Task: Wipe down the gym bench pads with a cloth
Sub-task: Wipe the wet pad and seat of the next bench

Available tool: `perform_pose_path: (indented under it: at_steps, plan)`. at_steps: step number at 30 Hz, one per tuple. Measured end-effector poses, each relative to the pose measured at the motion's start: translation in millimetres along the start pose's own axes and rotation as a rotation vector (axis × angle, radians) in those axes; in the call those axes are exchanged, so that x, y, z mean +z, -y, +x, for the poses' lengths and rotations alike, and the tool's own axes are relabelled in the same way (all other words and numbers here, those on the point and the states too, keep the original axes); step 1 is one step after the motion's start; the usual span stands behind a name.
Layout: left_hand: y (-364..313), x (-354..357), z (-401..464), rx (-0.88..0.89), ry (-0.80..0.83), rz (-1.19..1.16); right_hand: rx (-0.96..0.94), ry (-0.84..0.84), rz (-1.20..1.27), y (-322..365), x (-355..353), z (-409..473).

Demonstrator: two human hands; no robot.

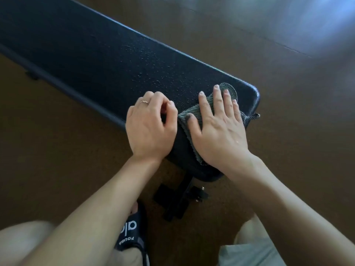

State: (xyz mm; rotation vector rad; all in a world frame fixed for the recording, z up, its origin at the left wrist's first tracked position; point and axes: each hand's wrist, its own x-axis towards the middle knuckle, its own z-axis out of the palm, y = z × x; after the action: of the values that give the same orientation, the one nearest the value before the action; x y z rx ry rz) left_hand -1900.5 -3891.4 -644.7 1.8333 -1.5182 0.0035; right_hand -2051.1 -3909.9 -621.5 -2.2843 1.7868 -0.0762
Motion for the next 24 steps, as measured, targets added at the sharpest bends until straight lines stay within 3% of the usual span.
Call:
perform_pose_path:
  at_steps: [8, 15, 21, 24]
  plan:
    - [1.2, -2.4, -2.3, 0.000, 0.028, 0.016, -0.099, 0.009, -0.013, -0.5, 1.4, -26.4]
    - [1.3, 2.9, -4.1, -0.039, -0.031, -0.002, -0.207, -0.081, 0.025, -10.4, 9.1, -37.1]
    - [0.8, 2.3, -4.7, -0.052, -0.035, -0.007, 0.076, -0.046, 0.061, -67.5, -16.3, 73.6]
    - [2.0, 2.5, -3.5, -0.053, -0.020, 0.015, 0.212, -0.082, 0.149, -61.7, -12.0, 79.1]
